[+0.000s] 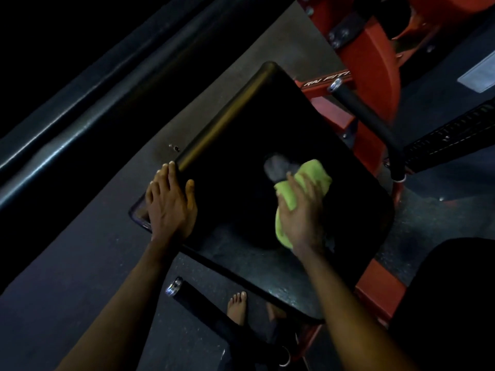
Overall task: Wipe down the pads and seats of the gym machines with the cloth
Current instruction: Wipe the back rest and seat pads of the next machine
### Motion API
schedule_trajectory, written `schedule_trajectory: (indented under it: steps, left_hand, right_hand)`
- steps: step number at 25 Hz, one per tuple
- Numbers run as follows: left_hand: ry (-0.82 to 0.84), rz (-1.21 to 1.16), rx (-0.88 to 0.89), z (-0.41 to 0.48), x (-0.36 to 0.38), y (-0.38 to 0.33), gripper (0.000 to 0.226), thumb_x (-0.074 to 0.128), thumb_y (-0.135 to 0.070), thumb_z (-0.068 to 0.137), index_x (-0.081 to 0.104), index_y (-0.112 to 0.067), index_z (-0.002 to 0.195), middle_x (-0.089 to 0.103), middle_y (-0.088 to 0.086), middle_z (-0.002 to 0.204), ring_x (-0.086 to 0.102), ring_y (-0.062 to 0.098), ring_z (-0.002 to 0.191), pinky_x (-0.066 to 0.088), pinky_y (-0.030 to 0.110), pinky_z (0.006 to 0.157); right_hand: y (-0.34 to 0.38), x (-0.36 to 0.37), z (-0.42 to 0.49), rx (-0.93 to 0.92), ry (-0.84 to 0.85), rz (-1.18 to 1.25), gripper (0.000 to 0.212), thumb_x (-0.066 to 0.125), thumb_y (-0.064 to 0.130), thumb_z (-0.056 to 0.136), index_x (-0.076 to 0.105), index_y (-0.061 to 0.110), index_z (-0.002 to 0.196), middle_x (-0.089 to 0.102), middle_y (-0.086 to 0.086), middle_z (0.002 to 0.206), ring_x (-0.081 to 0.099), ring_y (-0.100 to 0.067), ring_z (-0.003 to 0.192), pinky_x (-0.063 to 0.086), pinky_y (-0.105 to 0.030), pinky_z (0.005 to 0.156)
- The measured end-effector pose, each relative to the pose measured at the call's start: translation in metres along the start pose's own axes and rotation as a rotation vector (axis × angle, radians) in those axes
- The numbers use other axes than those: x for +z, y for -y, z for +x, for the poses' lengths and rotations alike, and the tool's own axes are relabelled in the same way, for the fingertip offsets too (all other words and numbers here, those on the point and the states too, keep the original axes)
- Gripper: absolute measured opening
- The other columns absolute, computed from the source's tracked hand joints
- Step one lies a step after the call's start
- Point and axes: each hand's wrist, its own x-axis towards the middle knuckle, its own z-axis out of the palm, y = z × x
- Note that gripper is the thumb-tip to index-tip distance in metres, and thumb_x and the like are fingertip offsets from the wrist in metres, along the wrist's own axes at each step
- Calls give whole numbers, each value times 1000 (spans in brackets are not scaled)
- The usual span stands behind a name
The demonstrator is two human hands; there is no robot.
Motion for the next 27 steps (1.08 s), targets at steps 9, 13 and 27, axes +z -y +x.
schedule_trajectory:
  steps: [9,13,27]
  left_hand:
    - [-13,-149,107,49,1,-53,51,38,-27,106,32,-7,153,30,13,161,23,28,150,14,40,123]
    - [47,-68,200,98,15,-88,52,33,-33,107,32,-9,153,37,15,156,34,31,144,24,42,119]
    - [0,77,152,93,26,-99,54,30,-34,105,32,-7,153,37,17,156,35,33,142,27,43,119]
  right_hand:
    - [46,7,3,-393,234,-194,56,59,46,95,47,37,149,38,13,159,18,-19,155,30,-53,114]
    - [16,0,49,-144,64,-168,55,57,50,93,52,37,146,45,7,156,30,-22,150,37,-55,110]
    - [77,7,224,-271,197,-243,49,52,51,97,55,33,142,41,5,157,30,-21,149,18,-37,116]
